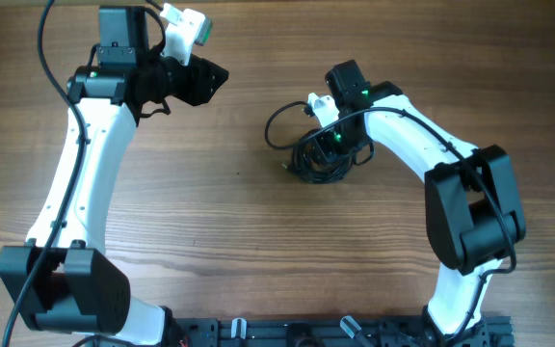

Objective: Untangle cables

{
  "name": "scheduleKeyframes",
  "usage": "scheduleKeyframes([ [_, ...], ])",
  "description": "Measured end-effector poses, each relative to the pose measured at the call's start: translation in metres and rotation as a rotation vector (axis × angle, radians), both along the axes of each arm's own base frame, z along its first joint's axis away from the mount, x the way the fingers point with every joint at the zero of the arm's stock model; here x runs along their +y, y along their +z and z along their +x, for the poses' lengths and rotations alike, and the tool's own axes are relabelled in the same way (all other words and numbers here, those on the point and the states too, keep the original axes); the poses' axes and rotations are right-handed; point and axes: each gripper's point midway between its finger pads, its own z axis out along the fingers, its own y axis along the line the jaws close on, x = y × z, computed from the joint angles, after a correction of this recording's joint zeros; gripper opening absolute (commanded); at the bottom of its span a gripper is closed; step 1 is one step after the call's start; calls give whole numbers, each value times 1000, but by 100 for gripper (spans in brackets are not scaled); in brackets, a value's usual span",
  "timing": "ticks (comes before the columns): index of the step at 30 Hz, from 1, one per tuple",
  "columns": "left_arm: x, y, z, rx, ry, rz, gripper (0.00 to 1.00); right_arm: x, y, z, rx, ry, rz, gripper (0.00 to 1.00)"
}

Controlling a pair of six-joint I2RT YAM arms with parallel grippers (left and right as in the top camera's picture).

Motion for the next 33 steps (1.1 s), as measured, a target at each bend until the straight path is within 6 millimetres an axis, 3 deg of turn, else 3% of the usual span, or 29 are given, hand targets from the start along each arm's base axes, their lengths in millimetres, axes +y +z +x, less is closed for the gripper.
scheduleKeyframes([
  [9, -4, 2, -2, 2, -19, -23, 49, -2, -16, -5, 41, 8, -18, 39],
  [13, -5, 1, -4, 11, -21, -25, 50, -2, -16, -6, 43, 11, -19, 26],
  [19, -4, -1, -6, 26, -21, -24, 51, -2, -16, -7, 50, 5, -16, 17],
  [20, -4, -1, -7, 27, -21, -24, 51, -2, -16, -9, 57, 5, -18, 8],
  [21, -4, -1, -7, 28, -21, -24, 51, -2, -16, -9, 60, 3, -19, 4],
  [28, -4, -8, -15, 77, -21, -22, 51, 1, -15, -11, 90, -58, 0, 5],
  [30, -6, -10, -20, 99, -27, -28, 53, 2, -9, -11, 109, -89, 4, 4],
  [31, -10, -9, -23, 106, -42, -39, 55, 9, 9, 4, 80, -113, 27, 4],
  [32, -12, -9, -24, 107, -49, -42, 54, 9, 14, 5, 80, -115, 26, 4],
  [33, -17, -9, -26, 110, -61, -47, 55, 11, 35, 12, 63, -130, 32, 5],
])
